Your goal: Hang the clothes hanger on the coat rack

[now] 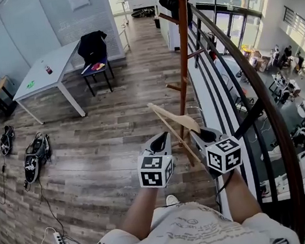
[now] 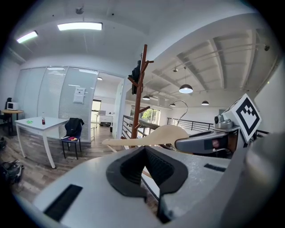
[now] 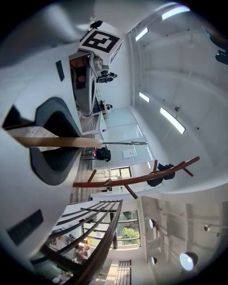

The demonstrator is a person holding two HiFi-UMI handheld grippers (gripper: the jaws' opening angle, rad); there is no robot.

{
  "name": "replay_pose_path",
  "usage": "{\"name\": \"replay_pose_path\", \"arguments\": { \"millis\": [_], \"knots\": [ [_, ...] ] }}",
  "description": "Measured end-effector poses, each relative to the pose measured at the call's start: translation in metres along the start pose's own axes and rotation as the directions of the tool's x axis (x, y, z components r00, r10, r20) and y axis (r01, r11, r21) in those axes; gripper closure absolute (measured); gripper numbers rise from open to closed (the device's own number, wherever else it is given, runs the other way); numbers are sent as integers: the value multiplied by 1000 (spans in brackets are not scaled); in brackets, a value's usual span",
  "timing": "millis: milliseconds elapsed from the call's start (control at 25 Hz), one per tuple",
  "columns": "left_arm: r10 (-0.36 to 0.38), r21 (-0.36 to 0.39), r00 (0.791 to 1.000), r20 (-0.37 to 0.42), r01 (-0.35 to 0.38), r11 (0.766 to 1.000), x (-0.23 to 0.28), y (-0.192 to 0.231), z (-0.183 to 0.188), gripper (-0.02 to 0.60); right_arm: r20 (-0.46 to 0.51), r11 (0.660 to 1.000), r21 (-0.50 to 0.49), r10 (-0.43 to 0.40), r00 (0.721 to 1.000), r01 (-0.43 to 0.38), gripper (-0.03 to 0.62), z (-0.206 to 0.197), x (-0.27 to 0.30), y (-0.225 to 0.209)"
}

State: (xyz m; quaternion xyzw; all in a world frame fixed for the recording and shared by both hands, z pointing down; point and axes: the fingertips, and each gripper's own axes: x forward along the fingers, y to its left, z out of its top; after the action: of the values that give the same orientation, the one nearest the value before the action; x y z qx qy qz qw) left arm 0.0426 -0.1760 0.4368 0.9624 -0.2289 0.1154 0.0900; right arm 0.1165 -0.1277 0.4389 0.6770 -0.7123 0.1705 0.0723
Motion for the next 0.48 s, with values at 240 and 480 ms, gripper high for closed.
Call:
{"name": "replay_pose_path", "arguments": {
  "millis": [240, 480],
  "knots": [
    [-10, -5, 1000, -11, 10, 1000, 34, 31, 4, 578, 2, 999, -9, 53, 999, -53, 542, 9, 42, -7],
    [-33, -15, 999, -16, 33, 999, 64, 52, 9, 577, -16, 999, 3, 32, 999, -32, 542, 16, 74, -27]
  ]
}}
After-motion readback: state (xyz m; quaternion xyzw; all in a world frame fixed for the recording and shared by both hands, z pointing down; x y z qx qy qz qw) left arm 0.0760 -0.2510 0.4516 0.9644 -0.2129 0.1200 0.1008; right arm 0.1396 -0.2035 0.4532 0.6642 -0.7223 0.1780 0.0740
